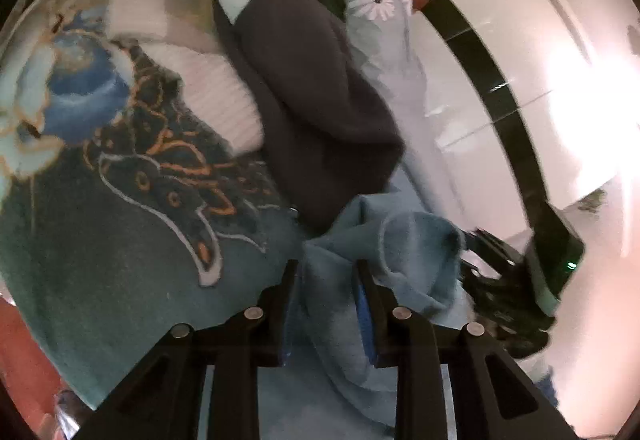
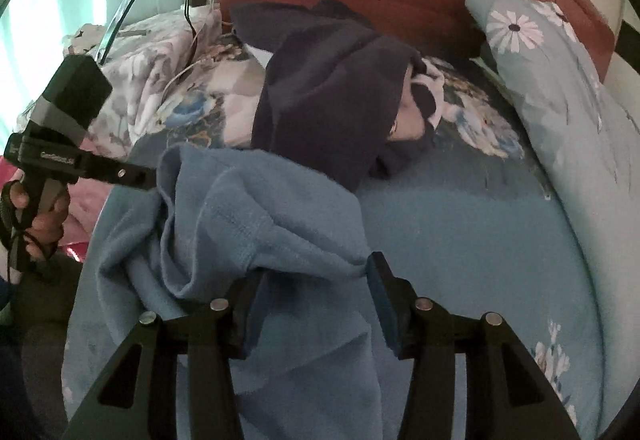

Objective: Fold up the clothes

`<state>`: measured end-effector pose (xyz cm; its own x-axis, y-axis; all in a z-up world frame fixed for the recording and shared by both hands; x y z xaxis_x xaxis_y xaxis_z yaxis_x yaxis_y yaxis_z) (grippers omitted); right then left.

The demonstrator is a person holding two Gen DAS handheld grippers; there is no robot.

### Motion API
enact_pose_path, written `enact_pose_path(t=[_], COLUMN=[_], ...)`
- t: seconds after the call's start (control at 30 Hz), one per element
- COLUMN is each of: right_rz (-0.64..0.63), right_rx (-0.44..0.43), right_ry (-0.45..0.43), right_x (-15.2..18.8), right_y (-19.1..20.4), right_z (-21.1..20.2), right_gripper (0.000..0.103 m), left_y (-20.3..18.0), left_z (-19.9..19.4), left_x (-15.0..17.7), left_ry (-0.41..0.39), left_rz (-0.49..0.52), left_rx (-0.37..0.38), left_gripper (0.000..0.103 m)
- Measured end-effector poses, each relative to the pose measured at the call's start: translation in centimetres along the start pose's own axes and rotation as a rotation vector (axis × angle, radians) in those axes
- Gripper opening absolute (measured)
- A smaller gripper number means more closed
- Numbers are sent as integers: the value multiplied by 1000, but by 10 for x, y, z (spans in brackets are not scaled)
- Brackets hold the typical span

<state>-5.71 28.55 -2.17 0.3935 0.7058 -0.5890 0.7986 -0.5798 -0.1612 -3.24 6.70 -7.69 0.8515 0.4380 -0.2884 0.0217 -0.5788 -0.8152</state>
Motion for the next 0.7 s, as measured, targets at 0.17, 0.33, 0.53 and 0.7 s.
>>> enact_pose_path(t=[0.17,0.33,0.53,0.7], right_rz=[-55,-129,-224,-197], right_rx=[23,13,9,-16], right_ry=[-20,-3,17,60], right_x=[-10,-19,-23,-23], right_y=[4,15,30,35], right_z=[-2,0,1,8], right_gripper=[49,49,49,26], left_y=[-10,-12,3,6], left_z=[-2,5,11,10], left_x=[7,11,18,20], left_ry=[26,34,80,83], left_rz=[31,74,28,6], left_rx=[33,-52,-68,-20], left_gripper=[51,54,55,53])
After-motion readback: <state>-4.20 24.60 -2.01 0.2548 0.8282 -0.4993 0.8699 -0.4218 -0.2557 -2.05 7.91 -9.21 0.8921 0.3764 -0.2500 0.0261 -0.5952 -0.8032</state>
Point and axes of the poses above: each gripper's, at about its wrist camera, not at the fingertips, and z roughly the way its jaws point, y to its left, x to its underside, the point moved 6 cm from there along z, roughly the way its jaws point, and after that the axes turned 8 degrees about -z, right-handed, at the moved point
